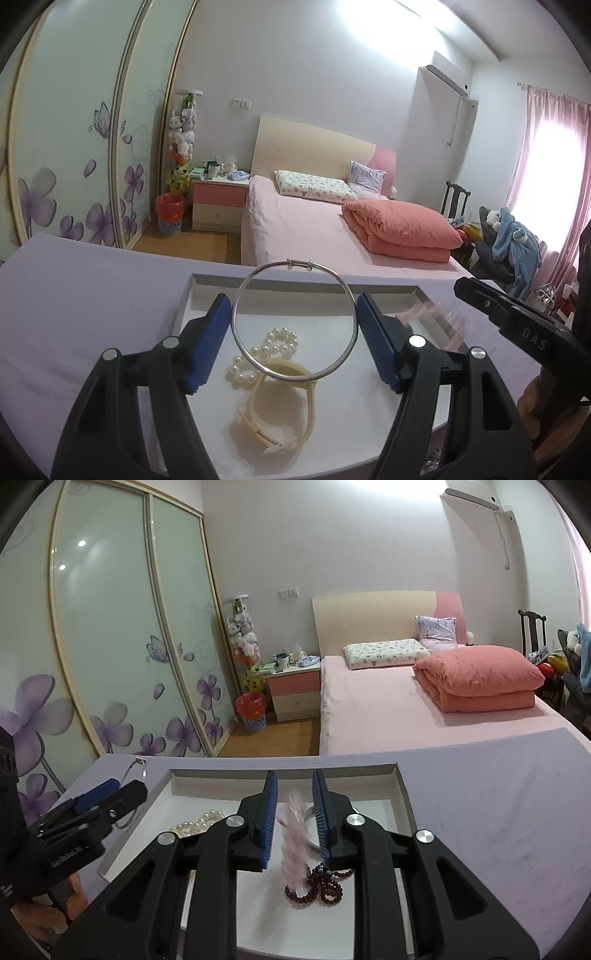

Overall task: Organize jewelry
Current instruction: 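Lift and carry the bangle and pink bracelet over the grey tray with both tools, then open both tools to drop the pink bracelet and bangle into the tray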

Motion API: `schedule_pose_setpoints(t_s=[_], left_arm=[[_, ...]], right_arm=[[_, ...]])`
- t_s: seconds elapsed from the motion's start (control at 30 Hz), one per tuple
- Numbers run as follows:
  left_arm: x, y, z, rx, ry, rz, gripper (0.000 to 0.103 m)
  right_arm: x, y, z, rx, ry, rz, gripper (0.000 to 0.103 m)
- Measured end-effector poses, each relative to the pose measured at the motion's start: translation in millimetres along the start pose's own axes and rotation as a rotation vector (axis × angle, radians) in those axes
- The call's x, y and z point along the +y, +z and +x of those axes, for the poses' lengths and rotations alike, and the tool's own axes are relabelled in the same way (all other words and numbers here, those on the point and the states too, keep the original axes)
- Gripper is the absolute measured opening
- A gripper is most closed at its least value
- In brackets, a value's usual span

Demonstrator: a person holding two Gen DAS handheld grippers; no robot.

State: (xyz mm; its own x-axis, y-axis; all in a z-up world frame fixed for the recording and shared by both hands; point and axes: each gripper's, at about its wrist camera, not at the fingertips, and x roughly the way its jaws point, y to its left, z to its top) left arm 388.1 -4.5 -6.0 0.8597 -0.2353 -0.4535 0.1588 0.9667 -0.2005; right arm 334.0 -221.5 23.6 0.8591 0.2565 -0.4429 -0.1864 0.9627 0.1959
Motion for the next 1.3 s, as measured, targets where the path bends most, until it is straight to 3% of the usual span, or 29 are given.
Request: schedule_pose_setpoints(t_s=[0.07,0.6,1.13,1.3], left_arm=[[-1,-1,4,0.006,-0.002,0.003,0.068],[4,-13,43,0.089,0.007,-0.016,0.071],[14,-10,37,0.063,0.021,-0.045,0.074],[17,-6,10,0.042,0.011,-0.044,0.074]], right_arm=[[-1,-1,-4,-0.011,-0.007,0.003,0.041],[-7,2,5,0.006,-0.018,0.014,0.041],[-8,-1,7,0.012,-0.023,0.003,0.041],[-4,0,-6,0.0,-0.029,-0.005,0.041]])
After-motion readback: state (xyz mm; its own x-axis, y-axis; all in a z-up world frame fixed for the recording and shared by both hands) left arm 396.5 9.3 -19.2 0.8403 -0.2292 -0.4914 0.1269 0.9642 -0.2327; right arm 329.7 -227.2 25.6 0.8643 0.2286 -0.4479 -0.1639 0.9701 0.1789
